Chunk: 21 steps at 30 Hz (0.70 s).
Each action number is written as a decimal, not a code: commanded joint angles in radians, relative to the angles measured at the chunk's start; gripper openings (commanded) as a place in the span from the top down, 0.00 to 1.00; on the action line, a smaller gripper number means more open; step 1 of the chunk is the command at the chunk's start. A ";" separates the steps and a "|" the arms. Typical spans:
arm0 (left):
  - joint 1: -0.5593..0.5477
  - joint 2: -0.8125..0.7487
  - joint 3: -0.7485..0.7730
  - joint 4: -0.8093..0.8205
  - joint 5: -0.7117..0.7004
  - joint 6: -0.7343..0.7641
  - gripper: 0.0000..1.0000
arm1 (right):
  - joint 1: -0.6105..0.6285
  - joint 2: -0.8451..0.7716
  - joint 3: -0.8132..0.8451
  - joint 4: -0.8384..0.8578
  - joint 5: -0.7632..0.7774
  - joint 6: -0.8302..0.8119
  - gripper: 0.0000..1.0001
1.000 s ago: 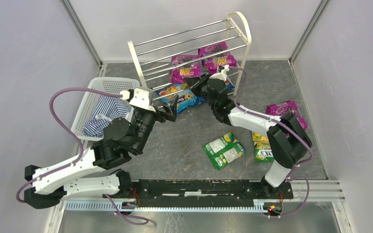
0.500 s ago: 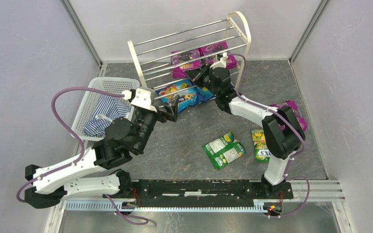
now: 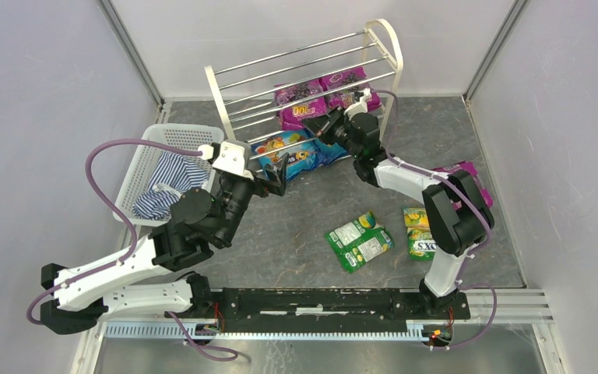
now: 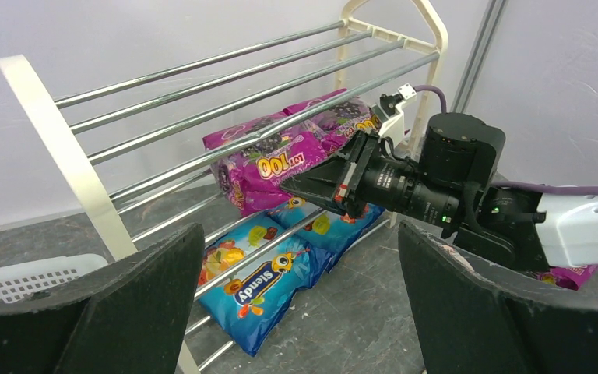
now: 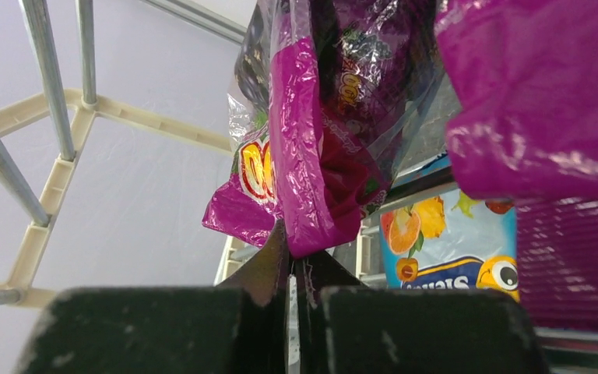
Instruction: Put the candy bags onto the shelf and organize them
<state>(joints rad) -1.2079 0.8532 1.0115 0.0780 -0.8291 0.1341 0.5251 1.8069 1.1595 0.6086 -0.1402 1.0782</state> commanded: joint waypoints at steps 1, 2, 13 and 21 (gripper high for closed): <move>0.002 0.001 0.013 0.020 0.005 0.000 0.00 | -0.013 -0.064 -0.051 0.056 -0.110 0.016 0.99; 0.002 0.002 0.013 0.020 0.005 0.001 0.00 | -0.019 -0.071 -0.062 0.060 -0.117 0.018 0.99; 0.001 0.010 0.015 0.016 0.005 -0.006 0.00 | -0.056 -0.098 -0.102 0.074 -0.162 0.029 0.99; 0.001 0.016 0.016 0.014 0.007 -0.007 0.00 | -0.079 -0.095 -0.122 0.110 -0.186 0.050 0.95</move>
<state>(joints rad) -1.2079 0.8658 1.0115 0.0765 -0.8280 0.1341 0.4534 1.7405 1.0321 0.6914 -0.2810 1.1305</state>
